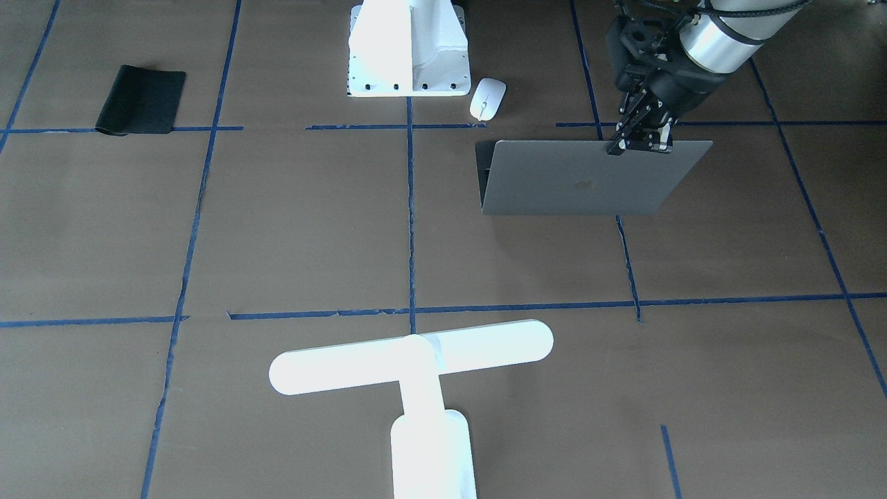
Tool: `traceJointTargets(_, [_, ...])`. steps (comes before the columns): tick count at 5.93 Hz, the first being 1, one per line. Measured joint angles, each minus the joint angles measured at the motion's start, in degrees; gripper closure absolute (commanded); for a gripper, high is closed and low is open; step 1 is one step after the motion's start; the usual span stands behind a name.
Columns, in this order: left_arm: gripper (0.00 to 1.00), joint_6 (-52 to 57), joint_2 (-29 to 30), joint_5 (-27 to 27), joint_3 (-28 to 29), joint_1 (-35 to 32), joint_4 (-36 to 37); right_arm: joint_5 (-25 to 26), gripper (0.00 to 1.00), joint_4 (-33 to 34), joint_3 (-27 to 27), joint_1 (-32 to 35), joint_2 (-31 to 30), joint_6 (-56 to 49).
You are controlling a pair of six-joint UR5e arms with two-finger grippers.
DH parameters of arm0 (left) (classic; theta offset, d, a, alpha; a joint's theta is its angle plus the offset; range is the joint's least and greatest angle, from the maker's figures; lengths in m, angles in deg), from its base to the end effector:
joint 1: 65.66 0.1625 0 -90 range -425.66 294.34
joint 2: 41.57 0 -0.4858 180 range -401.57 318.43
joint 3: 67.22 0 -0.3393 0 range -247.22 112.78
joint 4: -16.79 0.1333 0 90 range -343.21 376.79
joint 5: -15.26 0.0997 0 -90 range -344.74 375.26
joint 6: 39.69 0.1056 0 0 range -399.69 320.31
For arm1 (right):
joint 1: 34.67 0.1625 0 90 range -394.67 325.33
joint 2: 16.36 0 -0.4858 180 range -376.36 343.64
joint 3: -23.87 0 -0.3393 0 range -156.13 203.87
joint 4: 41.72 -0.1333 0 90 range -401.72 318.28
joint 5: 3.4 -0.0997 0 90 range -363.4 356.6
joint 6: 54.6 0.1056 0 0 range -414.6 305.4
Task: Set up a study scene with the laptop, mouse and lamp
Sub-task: 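Carry the laptop with the left gripper toward the white lamp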
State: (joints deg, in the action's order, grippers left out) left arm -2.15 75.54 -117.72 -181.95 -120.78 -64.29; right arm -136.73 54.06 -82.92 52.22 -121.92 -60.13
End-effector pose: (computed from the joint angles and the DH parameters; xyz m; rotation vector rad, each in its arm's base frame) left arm 0.2680 -0.4917 0.3168 0.8009 0.7657 1.4252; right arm 0.0444 -0.3051 0.7077 -0.0596 -0.7577 -0.1134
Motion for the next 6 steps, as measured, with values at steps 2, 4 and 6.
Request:
traceJointTargets(2, [0.99,-2.33,11.42,2.32,11.57,-0.31,-0.3,0.03,0.0,0.02,0.0,0.01,0.0,0.0])
traceJointTargets(4, [0.99,-7.0,20.93,3.66,24.33,-0.32,-5.48,0.11,0.0,0.09,0.06,-0.01,0.0,0.0])
traceJointTargets(6, [0.98,-10.52,27.58,5.48,36.65,-0.23,-14.96,0.04,0.0,0.04,0.55,0.02,0.0,0.0])
